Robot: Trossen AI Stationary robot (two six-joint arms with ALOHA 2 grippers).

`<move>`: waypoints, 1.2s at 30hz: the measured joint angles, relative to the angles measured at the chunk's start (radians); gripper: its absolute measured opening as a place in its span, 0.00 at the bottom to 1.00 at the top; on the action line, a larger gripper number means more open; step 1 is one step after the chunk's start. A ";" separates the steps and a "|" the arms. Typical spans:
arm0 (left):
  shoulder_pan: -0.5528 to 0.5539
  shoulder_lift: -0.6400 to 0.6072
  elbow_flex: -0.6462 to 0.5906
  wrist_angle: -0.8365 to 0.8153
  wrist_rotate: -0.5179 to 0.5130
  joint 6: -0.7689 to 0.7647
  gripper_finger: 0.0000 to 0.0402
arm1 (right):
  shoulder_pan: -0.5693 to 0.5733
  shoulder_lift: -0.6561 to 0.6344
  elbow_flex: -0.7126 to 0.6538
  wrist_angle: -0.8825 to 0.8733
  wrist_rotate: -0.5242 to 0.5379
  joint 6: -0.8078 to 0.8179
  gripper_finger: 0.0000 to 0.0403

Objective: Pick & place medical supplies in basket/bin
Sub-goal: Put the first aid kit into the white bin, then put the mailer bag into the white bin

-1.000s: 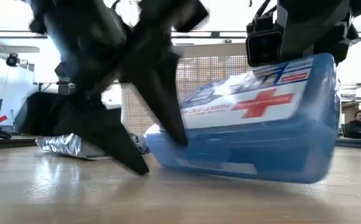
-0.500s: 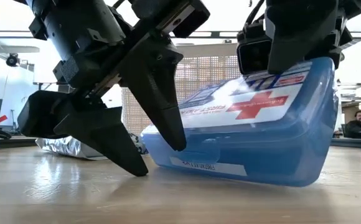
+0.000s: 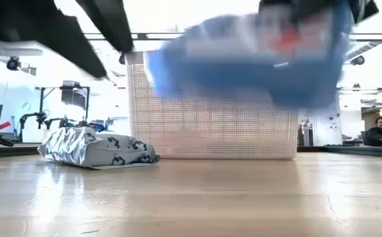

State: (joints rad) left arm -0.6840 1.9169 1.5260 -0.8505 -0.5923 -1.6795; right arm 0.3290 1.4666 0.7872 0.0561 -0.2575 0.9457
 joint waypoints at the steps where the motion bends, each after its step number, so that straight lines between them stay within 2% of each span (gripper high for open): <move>1: -0.012 -0.003 0.035 -0.063 -0.027 -0.006 0.38 | -0.001 -0.034 0.005 -0.008 0.013 -0.021 0.40; 4: -0.018 -0.009 0.155 -0.254 -0.111 -0.016 0.38 | -0.011 -0.146 0.042 -0.055 0.096 -0.085 0.41; 7: 0.002 -0.017 0.245 -0.463 -0.130 -0.070 0.38 | -0.050 -0.258 0.113 -0.134 0.230 -0.166 0.42; 10: 0.027 -0.019 0.287 -0.648 -0.127 -0.159 0.37 | -0.138 -0.324 0.204 -0.231 0.352 -0.218 0.42; 12: 0.047 -0.042 0.286 -0.731 -0.122 -0.239 0.37 | -0.246 -0.331 0.275 -0.302 0.337 -0.231 0.42; 16: 0.106 -0.184 0.117 -0.667 -0.103 -0.229 0.37 | -0.496 -0.252 0.399 -0.453 0.174 -0.301 0.43; 19: 0.156 -0.307 -0.062 -0.603 -0.084 -0.226 0.37 | -0.623 -0.135 0.469 -0.591 0.134 -0.381 0.48; 22: 0.210 -0.455 -0.240 -0.495 -0.080 -0.197 0.37 | -0.700 -0.034 0.552 -0.702 0.115 -0.436 0.56; 26: 0.301 -0.608 -0.464 -0.300 -0.006 -0.106 0.37 | -0.725 0.054 0.646 -0.811 0.193 -0.530 0.68; 30: 0.399 -0.701 -0.648 -0.137 0.100 0.053 0.39 | -0.690 0.071 0.710 -0.814 0.266 -0.632 0.77; 33: 0.466 -0.732 -0.742 -0.025 0.170 0.199 0.44 | -0.656 0.050 0.732 -0.812 0.288 -0.674 0.82; 36: 0.516 -0.758 -0.789 0.017 0.206 0.247 0.52 | -0.624 0.029 0.732 -0.822 0.287 -0.676 0.86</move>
State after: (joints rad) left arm -0.1681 1.1590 0.7369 -0.8339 -0.3862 -1.4322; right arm -0.2947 1.4955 1.5196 -0.7660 0.0298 0.2698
